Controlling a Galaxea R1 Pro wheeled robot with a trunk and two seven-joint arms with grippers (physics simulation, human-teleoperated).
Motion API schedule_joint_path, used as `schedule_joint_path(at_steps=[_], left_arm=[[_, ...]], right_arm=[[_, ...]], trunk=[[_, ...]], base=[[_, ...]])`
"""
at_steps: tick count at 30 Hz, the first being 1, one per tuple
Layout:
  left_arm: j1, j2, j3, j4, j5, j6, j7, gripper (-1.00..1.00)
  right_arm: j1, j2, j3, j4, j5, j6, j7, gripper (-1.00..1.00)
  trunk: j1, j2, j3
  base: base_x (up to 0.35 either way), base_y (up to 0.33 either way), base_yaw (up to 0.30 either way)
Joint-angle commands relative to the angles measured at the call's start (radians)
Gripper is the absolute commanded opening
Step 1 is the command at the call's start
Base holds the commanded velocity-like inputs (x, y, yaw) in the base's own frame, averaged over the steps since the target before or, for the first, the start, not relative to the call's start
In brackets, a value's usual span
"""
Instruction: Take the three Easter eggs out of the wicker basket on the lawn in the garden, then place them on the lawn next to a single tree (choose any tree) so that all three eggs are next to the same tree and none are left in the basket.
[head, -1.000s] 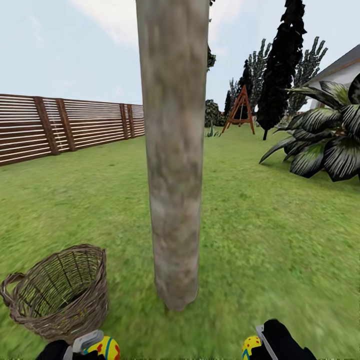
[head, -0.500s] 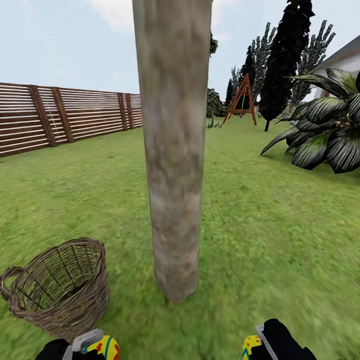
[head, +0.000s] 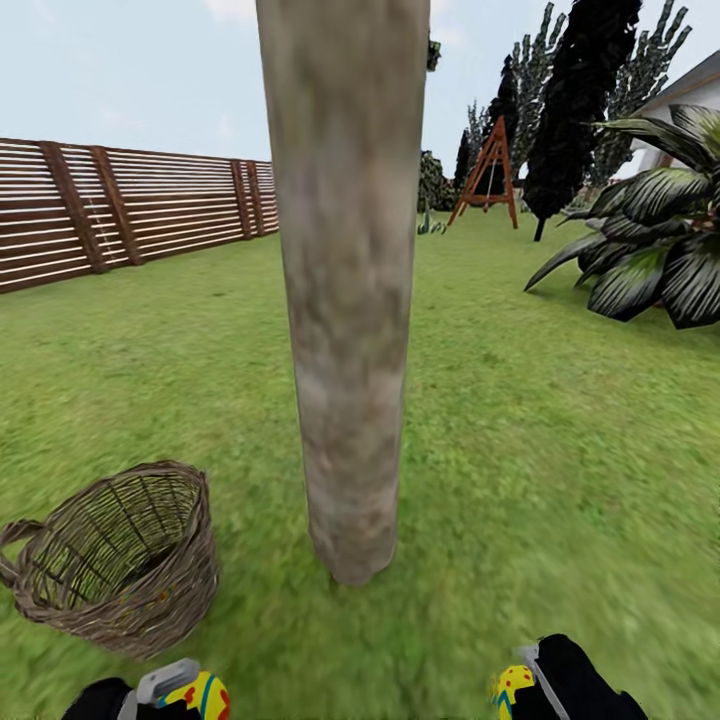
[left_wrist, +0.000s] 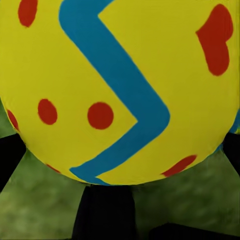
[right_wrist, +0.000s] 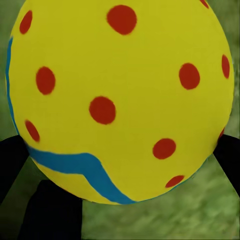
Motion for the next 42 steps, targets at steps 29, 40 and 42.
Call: schedule_joint_path(at_steps=[29, 40, 42], left_arm=[[0.000, 0.016, 0.000, 0.005, 0.008, 0.000, 0.003, -1.00], [0.000, 0.015, 0.000, 0.005, 0.008, 0.000, 0.002, -1.00], [0.000, 0.014, -0.001, 0.005, 0.008, 0.000, 0.003, -1.00]], right_arm=[[0.000, -0.009, 0.010, -0.008, 0.007, 0.005, 0.008, -1.00], [0.000, -0.006, 0.012, -0.008, 0.007, 0.005, 0.008, -1.00], [0.000, -0.006, 0.012, -0.008, 0.007, 0.005, 0.008, -1.00]], trunk=[[0.013, -0.007, -0.113], [0.018, -0.010, -0.156], [0.019, -0.010, -0.163]], base=[[0.000, 0.000, 0.000], [0.000, 0.000, 0.000], [0.000, 0.000, 0.000]])
